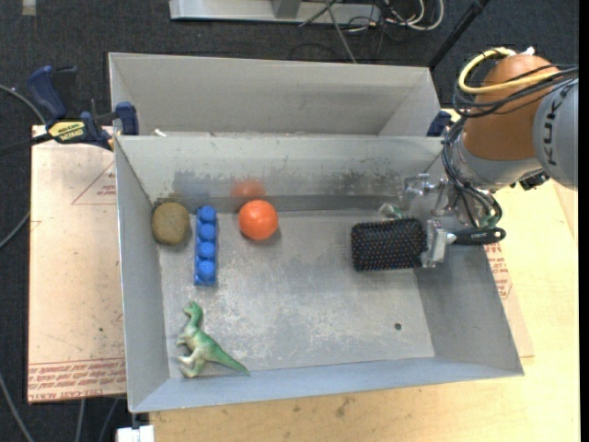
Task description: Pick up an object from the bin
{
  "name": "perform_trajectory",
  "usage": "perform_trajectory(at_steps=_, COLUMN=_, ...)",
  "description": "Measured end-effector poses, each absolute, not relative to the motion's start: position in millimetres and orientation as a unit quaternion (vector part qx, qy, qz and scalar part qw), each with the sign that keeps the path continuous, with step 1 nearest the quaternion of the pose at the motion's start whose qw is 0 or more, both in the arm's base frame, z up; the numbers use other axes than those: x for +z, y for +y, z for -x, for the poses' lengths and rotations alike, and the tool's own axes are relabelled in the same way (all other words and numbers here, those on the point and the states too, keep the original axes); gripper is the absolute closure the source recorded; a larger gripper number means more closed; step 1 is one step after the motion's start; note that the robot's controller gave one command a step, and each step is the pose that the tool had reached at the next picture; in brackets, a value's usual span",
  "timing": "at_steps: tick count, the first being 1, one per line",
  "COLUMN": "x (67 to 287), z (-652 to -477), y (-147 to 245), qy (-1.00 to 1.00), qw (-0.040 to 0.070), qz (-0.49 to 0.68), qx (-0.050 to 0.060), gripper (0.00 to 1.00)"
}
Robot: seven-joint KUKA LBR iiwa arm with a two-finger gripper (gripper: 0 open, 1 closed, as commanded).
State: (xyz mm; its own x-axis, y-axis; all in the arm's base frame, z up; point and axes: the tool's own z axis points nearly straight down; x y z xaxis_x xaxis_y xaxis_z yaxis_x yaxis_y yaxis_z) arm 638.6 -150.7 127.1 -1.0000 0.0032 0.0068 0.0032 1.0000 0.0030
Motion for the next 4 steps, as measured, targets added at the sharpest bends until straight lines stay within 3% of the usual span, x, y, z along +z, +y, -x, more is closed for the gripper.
perform_trajectory(at_steps=1, x=132, z=-640.3, y=-150, qy=-1.0, qw=-0.001, qz=0.0, qx=-0.001, gripper=0.0)
perform_trajectory(at_steps=2, x=85, z=-642.6, y=-105, qy=-1.0, qw=-0.005, qz=-0.016, qx=0.002, gripper=0.0)
perform_trajectory(at_steps=3, x=46, z=-644.4, y=-65, qy=-1.0, qw=-0.002, qz=-0.024, qx=0.002, gripper=0.0)
perform_trajectory(at_steps=4, x=50, z=-643.5, y=-65, qy=-1.0, qw=-0.006, qz=-0.023, qx=0.001, gripper=0.0)
